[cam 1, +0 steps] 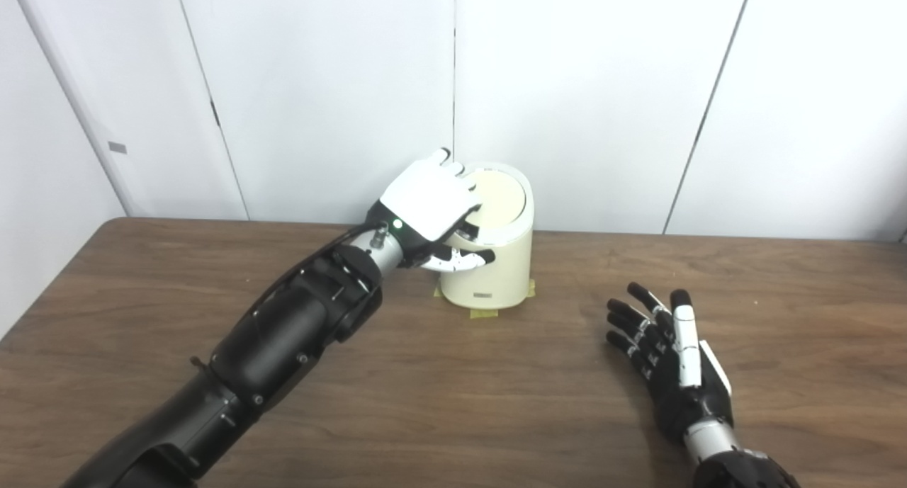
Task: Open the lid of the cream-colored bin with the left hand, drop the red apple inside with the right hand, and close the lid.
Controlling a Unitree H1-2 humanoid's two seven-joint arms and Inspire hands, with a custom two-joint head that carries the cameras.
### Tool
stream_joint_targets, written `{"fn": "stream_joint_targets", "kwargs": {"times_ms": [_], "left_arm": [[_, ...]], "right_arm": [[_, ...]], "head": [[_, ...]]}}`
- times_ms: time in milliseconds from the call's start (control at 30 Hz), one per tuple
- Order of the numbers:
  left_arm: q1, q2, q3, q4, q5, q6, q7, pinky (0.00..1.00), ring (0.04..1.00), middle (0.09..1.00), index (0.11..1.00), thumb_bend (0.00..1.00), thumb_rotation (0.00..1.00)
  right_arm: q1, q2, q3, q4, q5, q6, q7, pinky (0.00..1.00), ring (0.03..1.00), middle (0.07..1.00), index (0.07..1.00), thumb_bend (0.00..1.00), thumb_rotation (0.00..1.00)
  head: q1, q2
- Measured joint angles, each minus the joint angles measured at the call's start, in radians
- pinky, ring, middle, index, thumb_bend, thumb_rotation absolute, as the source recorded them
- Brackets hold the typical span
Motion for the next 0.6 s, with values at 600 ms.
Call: {"fn": "stream_joint_targets", "kwargs": {"times_ms": [600], "left_arm": [[0.0,0.004,0.01,0.0,0.012,-0.033,-0.026,1.0,0.934,0.893,0.837,0.49,1.0]], "right_arm": [[0.0,0.021,-0.001,-0.002,0.0,-0.001,-0.018,0.81,0.83,0.744,0.849,0.5,0.94]], "head": [[-0.025,0.006]]}}
